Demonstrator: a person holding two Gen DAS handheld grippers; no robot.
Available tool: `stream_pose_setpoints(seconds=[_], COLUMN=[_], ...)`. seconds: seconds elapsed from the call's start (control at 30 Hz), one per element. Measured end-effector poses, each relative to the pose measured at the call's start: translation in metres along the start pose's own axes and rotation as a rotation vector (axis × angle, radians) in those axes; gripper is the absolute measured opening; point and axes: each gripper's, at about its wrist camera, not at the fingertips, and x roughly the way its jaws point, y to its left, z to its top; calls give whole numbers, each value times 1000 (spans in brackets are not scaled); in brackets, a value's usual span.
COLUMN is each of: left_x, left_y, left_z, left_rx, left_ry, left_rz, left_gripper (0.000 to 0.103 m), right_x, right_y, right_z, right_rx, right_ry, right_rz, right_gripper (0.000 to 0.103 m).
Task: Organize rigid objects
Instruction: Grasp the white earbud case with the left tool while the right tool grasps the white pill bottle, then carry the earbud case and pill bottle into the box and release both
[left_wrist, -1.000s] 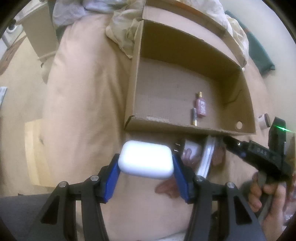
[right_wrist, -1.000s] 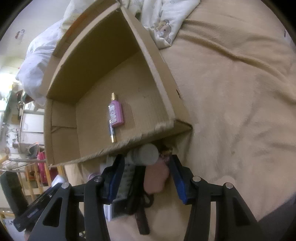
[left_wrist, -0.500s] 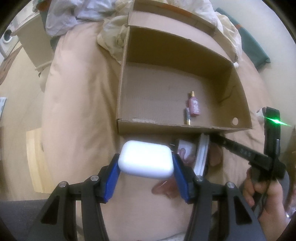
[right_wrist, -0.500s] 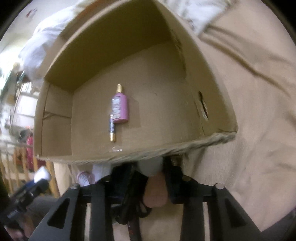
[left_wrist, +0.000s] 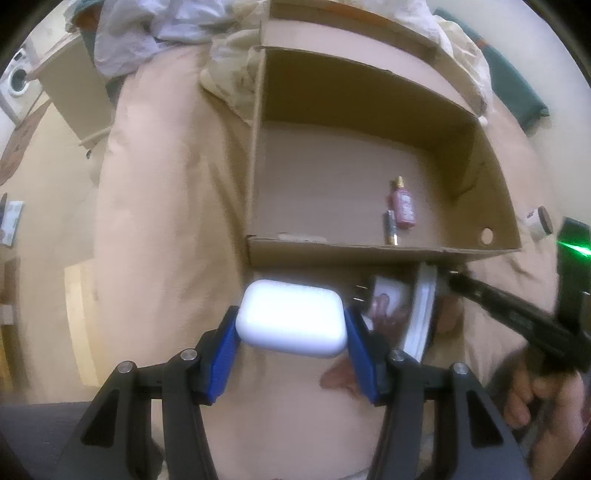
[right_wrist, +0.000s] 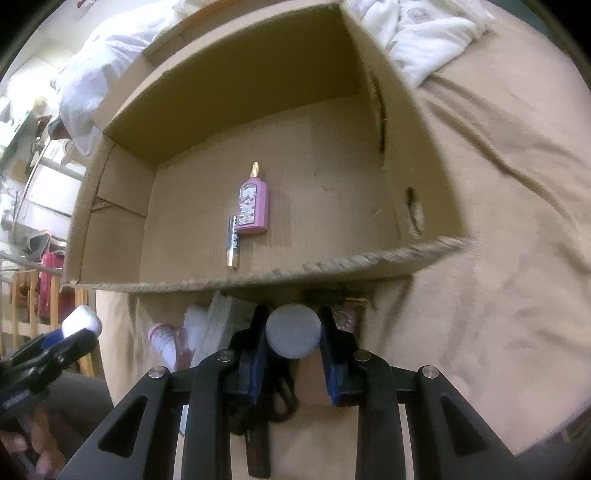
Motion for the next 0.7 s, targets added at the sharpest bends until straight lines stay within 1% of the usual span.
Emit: stream_pose_setpoints(seconds=[0.07,0.17,0.3,0.4,0.57,0.6,0.7], left_x=[0,-2,-3,-5,-13,-15,-23], left_y=[2,5,5,3,0,0,-5], left_z=[0,0,-1,-1,1,2,7], left_rx=[-5,-10,-10,-2,5,-2,9], left_ry=[-3,-12,-18,-31,-58,-60,-76], left_rz=[8,15,12,15,15,3,1], left_gripper=[52,52,52,52,52,52,52], right_x=[-6,-18,-39,-55,-80,-86,-98], right_y=[-1,1,0,-4,-8,-9,-9], right_z=[-2,-6,-14,-17,-12,-9,-1], right_rx=[8,-8,-11,3,29,30,24], right_ry=[0,-3,-20,-38,-95,-105,-133], right_rz=[30,25,59,109,183,197,222], right_gripper=[28,28,28,28,28,28,28])
